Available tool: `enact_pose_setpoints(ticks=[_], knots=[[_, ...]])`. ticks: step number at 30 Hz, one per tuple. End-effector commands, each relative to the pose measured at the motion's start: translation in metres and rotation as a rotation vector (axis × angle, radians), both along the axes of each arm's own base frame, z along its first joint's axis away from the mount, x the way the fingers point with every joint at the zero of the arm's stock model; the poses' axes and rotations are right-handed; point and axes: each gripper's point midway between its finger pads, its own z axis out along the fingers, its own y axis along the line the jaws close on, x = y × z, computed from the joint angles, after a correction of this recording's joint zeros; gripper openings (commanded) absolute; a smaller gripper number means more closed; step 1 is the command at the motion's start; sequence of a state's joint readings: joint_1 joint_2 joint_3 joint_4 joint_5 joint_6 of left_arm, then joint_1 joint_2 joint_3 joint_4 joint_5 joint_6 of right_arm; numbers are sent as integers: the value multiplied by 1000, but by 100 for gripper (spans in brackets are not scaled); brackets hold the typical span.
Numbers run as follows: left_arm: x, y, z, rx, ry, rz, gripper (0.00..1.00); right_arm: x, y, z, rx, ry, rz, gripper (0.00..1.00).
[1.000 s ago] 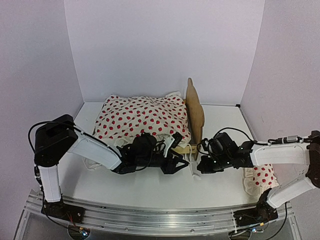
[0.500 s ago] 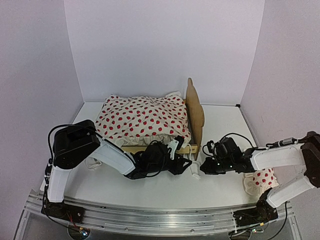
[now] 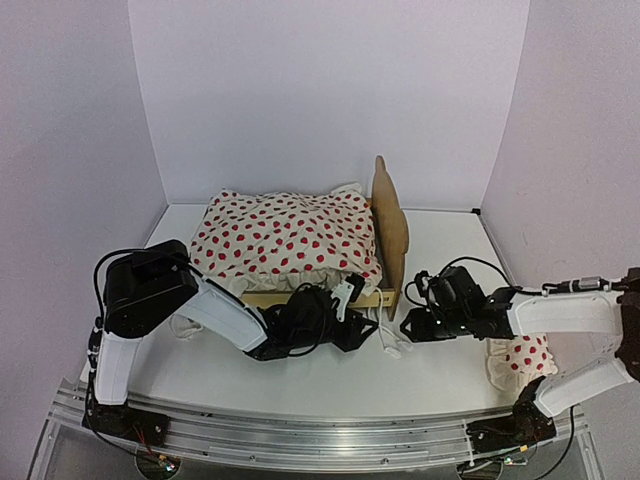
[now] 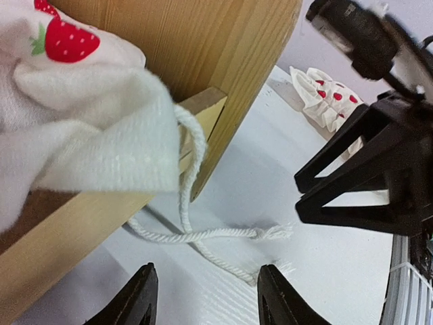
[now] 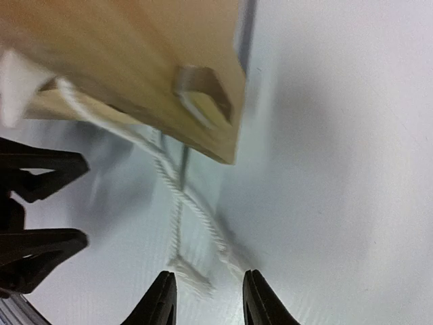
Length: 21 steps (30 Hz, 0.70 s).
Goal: Set up the pet bed
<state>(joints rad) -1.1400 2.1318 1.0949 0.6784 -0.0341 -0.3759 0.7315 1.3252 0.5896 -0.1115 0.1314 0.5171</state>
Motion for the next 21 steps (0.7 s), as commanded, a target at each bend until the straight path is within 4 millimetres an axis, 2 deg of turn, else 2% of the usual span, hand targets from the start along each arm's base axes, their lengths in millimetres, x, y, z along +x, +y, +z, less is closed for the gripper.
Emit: enact_pose_setpoints(ticks=[1, 7, 10, 14, 21], knots=[[-2, 8, 39, -48, -88, 3, 50, 2, 25, 18, 53, -162, 116, 35], [-2, 21, 41, -35, -94, 15, 50, 16, 43, 2, -4, -235, 164, 36], [-1, 24, 43, -33, -99, 18, 50, 25, 45, -12, -65, -242, 176, 37], [0, 28, 43, -31, -98, 16, 48, 36, 49, -16, -106, -280, 188, 38], [4, 32, 42, -31, -99, 21, 47, 33, 54, -44, -118, -206, 204, 34]])
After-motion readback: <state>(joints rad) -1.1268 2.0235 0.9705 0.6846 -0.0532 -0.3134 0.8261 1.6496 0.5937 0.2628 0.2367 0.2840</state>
